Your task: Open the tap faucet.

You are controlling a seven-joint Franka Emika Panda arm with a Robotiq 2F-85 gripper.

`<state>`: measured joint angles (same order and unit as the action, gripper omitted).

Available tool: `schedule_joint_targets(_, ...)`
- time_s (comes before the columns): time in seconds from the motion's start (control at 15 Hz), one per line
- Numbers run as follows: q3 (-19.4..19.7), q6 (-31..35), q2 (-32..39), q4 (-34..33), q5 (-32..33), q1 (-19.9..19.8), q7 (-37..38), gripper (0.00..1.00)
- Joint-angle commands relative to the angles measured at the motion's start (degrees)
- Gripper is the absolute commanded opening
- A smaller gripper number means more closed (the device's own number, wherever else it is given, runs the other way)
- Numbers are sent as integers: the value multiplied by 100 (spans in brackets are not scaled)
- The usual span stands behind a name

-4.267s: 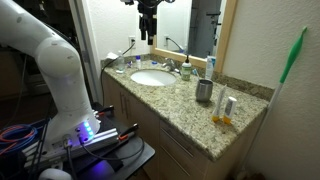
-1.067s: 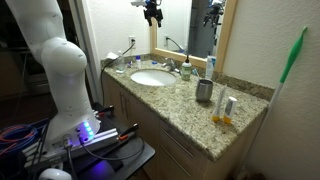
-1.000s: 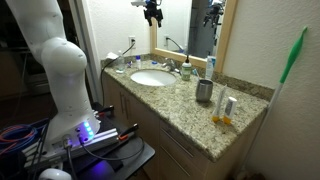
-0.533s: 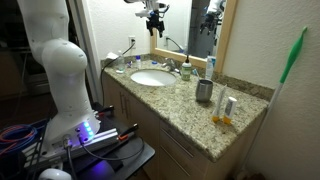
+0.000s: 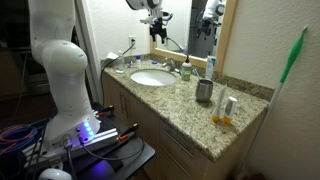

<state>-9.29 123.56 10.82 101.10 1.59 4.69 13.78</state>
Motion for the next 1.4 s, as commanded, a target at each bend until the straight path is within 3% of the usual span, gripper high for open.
schedule_joint_targets(0.0,155,-398,580,-479,-96,133,-71,100)
schedule_joint_targets(0.47,478,-419,1885,-1707,19,422,578,100)
schedule_joint_targets(0.53,422,-234,1583,-1245,-60,406,341,100)
schedule_joint_targets(0.87,521,-305,1924,-1643,-49,442,456,100)
schedule_joint_targets(1.33,730,721,2490,-1861,76,632,782,100)
